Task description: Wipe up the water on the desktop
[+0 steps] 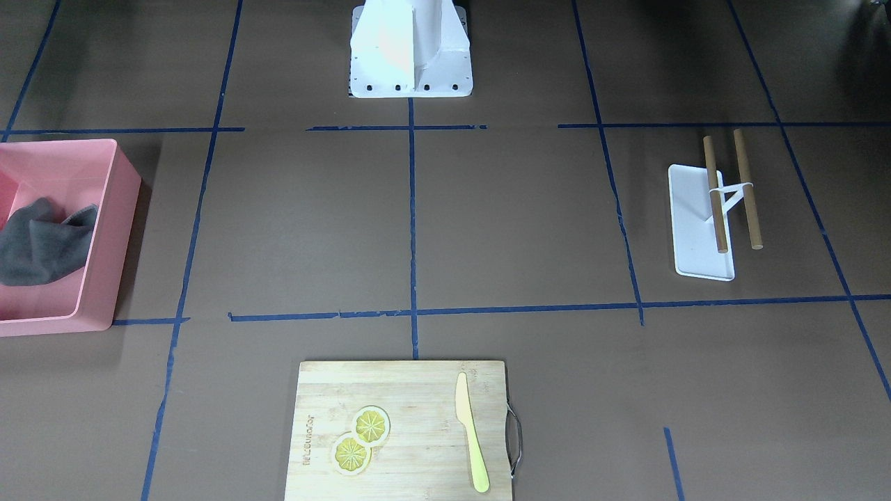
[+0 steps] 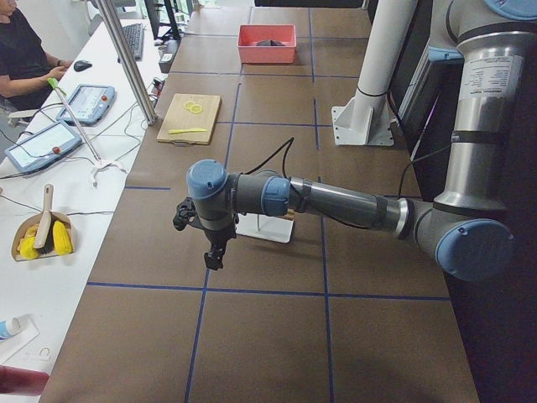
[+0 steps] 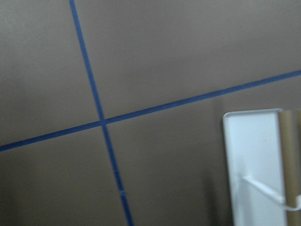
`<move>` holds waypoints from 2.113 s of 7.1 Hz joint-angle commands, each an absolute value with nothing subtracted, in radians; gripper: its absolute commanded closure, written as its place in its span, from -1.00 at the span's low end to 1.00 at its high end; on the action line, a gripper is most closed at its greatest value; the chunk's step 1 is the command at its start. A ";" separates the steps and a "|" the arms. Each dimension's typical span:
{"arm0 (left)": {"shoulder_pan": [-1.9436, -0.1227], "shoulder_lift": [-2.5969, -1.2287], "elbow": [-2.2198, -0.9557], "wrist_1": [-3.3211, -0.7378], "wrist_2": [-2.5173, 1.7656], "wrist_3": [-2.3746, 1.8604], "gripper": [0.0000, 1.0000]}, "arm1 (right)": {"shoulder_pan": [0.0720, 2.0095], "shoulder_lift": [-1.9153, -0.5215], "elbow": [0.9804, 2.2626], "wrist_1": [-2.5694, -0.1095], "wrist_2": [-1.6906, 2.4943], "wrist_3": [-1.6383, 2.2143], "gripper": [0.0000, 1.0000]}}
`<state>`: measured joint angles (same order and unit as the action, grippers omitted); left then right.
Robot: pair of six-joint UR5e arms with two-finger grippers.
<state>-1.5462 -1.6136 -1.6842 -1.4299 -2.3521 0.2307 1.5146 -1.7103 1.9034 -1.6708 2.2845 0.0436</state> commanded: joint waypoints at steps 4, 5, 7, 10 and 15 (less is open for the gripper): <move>-1.554 -1.602 -1.637 -1.425 -2.365 0.150 -1.00 | 1.534 -1.717 1.835 -1.680 2.293 -0.005 -1.00; -1.554 -1.588 -1.641 -1.434 -2.368 0.150 -1.00 | 1.534 -1.717 1.833 -1.680 2.293 -0.002 -1.00; -1.554 -1.588 -1.637 -1.434 -2.373 0.146 -1.00 | 1.532 -1.717 1.833 -1.680 2.293 -0.002 -1.00; -1.551 -1.577 -1.621 -1.440 -2.387 0.149 -1.00 | 1.532 -1.715 1.815 -1.678 2.302 -0.003 -1.00; -1.551 -1.577 -1.623 -1.440 -2.385 0.150 -1.00 | 1.532 -1.715 1.819 -1.674 2.303 -0.002 -1.00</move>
<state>-1.5509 -1.5769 -1.6231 -1.4404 -2.3877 0.1502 1.5325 -1.7143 1.8180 -1.6738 2.3025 -0.0016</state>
